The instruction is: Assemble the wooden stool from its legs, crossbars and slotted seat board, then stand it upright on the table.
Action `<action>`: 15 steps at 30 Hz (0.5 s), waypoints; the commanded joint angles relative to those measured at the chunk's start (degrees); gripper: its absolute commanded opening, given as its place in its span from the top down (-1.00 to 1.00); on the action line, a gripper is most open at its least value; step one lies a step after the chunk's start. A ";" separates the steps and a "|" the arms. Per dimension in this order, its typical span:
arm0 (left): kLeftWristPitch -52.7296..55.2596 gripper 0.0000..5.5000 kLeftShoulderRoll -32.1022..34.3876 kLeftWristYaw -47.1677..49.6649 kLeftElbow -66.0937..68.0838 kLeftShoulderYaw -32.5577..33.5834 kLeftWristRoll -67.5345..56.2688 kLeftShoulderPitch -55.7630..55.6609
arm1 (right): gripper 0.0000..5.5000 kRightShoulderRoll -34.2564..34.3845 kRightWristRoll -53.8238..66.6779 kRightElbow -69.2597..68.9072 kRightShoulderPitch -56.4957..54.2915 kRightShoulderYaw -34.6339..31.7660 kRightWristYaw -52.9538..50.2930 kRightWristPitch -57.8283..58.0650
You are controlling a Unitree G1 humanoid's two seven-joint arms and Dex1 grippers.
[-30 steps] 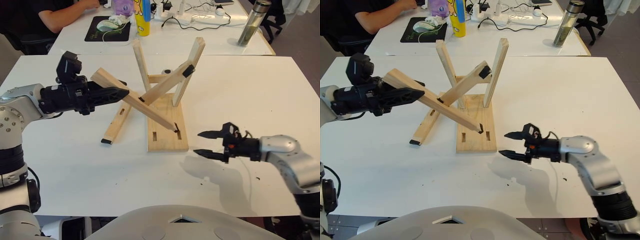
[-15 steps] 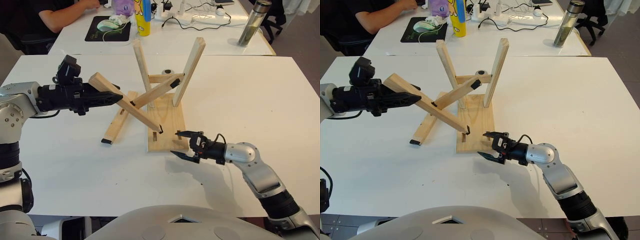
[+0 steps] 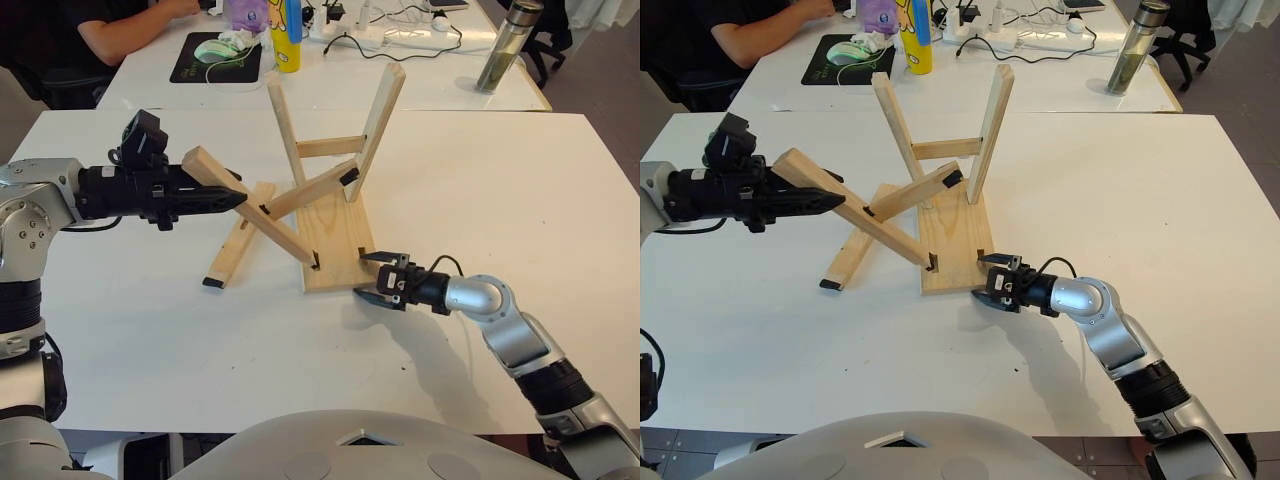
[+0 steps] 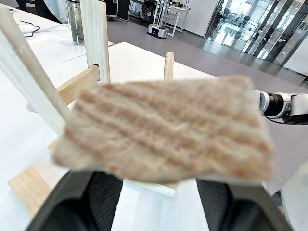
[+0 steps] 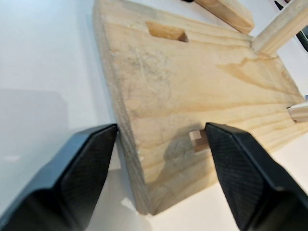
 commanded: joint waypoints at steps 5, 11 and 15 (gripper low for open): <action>-2.98 0.25 -4.51 1.28 -1.23 -4.05 2.62 -3.51 | -0.24 -0.37 1.00 0.42 0.60 0.04 1.87 1.11; -4.19 0.25 -4.01 -0.26 0.39 -6.05 4.89 -4.27 | -0.24 -0.11 0.92 1.31 -0.21 0.28 2.17 1.20; -4.75 0.25 -2.91 -1.68 1.54 -6.25 6.31 -4.66 | -0.24 -0.08 0.72 1.35 -0.16 0.48 2.31 1.46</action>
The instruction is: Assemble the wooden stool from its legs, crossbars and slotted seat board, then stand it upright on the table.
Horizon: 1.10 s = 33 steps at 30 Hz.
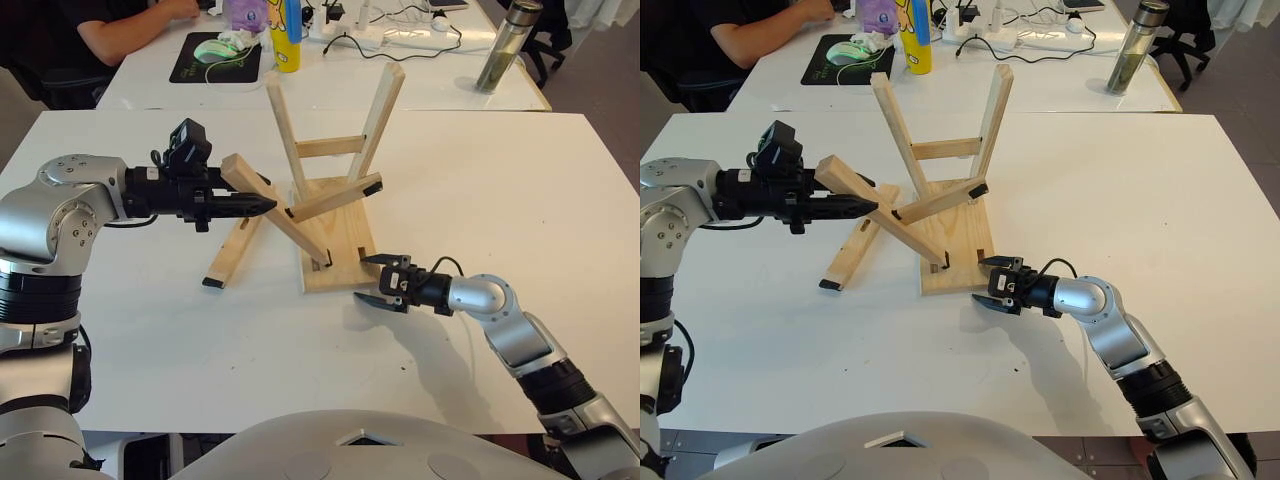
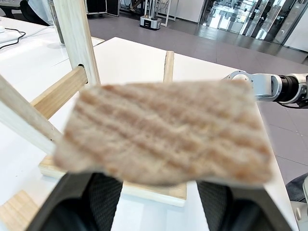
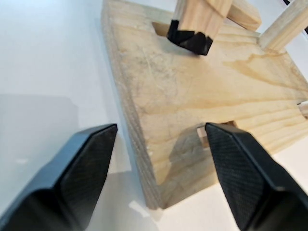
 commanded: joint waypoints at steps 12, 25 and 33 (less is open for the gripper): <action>2.12 0.25 3.71 -4.07 -0.20 -0.81 1.43 -1.86 | -0.24 -0.01 -1.51 2.04 0.29 0.46 -0.39 1.48; -4.87 0.25 3.20 -3.40 3.11 -4.56 8.60 -3.54 | -0.24 0.23 -1.43 0.74 0.80 0.68 -0.81 3.21; -3.33 0.25 0.92 -2.42 -3.27 -8.54 8.53 -4.44 | -0.24 0.34 -0.47 0.57 0.65 1.18 0.66 5.47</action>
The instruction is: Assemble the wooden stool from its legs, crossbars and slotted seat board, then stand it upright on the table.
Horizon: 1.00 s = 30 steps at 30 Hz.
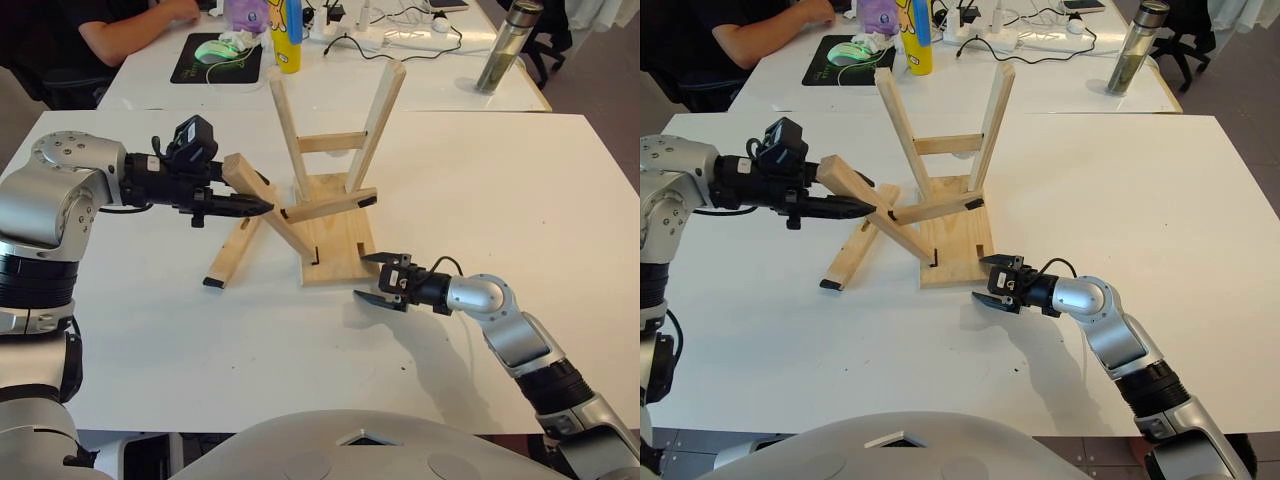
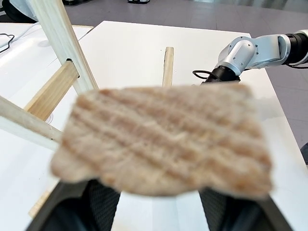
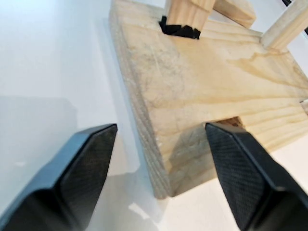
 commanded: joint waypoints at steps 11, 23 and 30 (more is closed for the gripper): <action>4.36 0.26 -8.27 7.47 -6.44 -4.98 -0.85 7.37 | -0.24 1.10 1.66 0.47 0.65 1.55 1.75 6.08; -2.13 0.26 -8.52 7.48 -2.78 -6.02 1.46 13.39 | -0.24 8.61 19.98 -6.89 5.27 -8.68 -0.66 13.04; -1.96 0.26 -10.08 6.16 -1.16 -5.86 -0.41 8.42 | 0.04 15.61 25.75 -4.33 5.17 -10.69 -6.65 18.63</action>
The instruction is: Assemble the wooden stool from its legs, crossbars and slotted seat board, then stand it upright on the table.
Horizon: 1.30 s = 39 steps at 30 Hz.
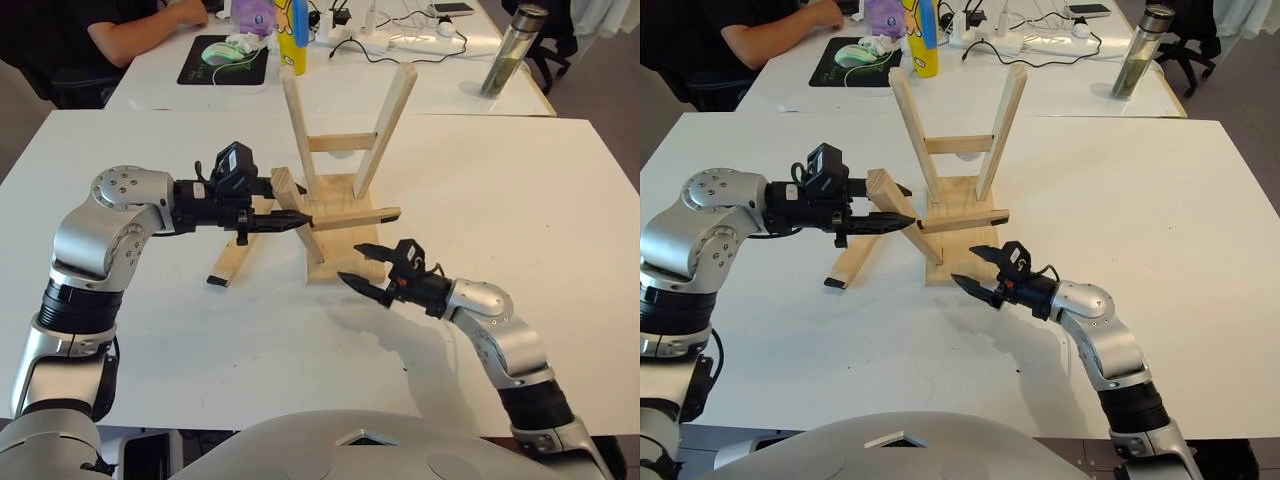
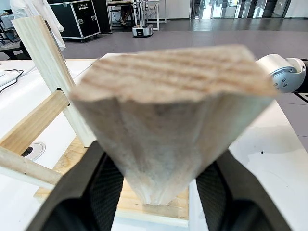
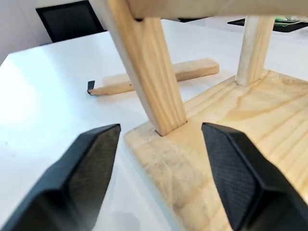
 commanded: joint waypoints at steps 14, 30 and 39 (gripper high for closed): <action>6.97 -0.34 -3.33 -0.50 2.71 5.05 -6.95 0.08 | 0.82 2.97 -14.70 14.15 -2.31 7.82 -10.06 -0.15; 18.40 -0.22 -10.19 33.72 -8.42 25.45 -39.04 -13.67 | 1.00 1.75 -14.88 14.03 0.02 7.82 -11.56 -0.59; 14.06 0.30 -17.47 36.35 -14.85 14.16 -30.65 -6.79 | 1.00 2.35 -15.74 15.05 -0.54 9.84 -12.12 -1.09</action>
